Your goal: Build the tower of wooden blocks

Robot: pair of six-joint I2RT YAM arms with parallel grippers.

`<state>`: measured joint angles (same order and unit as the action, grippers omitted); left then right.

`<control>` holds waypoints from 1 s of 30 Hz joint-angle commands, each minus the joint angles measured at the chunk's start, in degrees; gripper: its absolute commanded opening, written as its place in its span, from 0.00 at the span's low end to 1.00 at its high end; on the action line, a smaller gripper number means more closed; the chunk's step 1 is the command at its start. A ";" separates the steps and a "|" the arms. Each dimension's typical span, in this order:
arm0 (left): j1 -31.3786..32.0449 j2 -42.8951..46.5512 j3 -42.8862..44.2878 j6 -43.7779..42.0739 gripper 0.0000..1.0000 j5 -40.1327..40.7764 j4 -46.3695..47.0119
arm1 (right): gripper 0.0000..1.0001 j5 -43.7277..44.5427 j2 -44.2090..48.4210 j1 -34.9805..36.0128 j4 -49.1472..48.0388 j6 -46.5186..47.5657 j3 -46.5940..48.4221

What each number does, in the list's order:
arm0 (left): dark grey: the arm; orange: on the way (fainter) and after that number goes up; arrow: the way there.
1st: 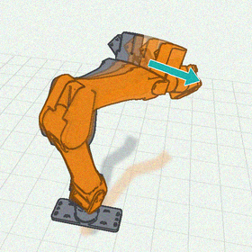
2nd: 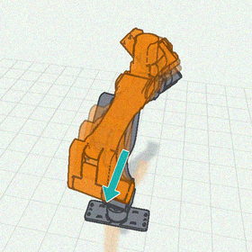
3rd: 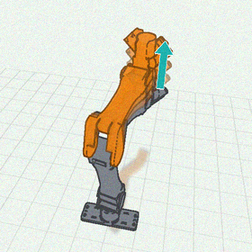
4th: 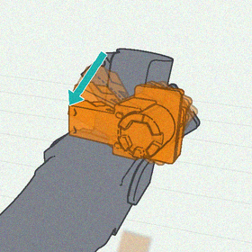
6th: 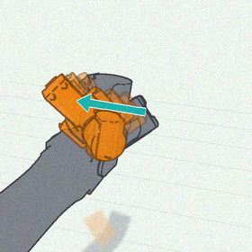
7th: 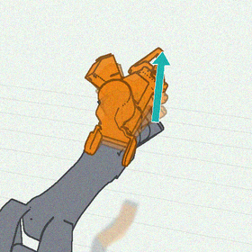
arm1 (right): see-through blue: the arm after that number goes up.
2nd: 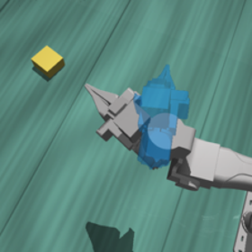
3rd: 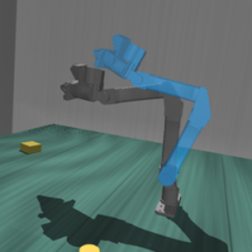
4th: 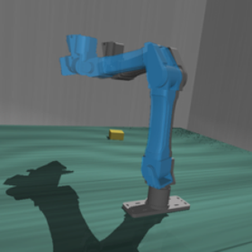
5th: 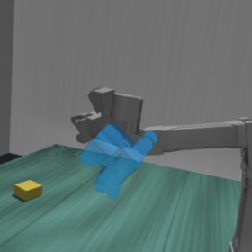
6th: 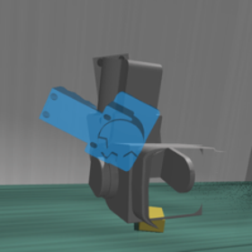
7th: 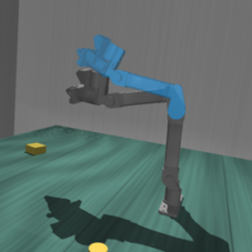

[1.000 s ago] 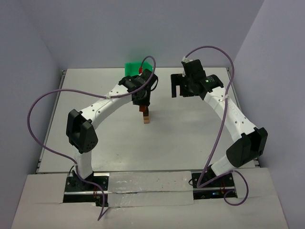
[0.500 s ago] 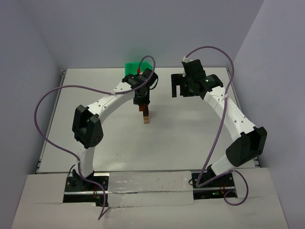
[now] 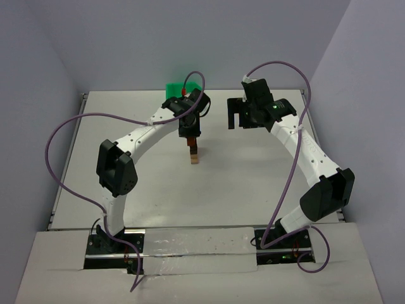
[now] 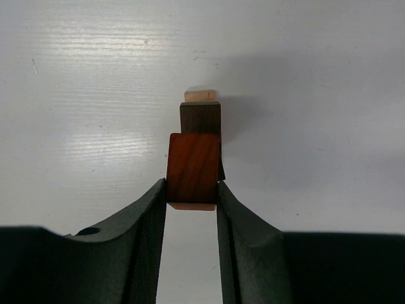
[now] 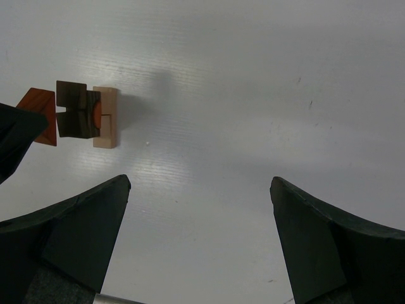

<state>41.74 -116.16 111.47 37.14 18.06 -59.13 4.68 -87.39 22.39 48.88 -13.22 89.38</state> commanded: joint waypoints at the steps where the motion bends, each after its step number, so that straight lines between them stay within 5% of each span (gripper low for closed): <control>1: -0.08 -1.04 3.44 0.87 0.09 -0.13 1.00 | 1.00 -0.24 0.43 -0.68 -0.37 -0.53 2.06; 30: -0.22 -3.85 5.02 -0.35 0.29 -1.51 1.21 | 1.00 -1.81 0.65 -0.68 -0.54 -0.52 1.64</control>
<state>41.74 -119.25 113.49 37.16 17.47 -58.99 3.31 -87.39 22.09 48.88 -13.61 89.38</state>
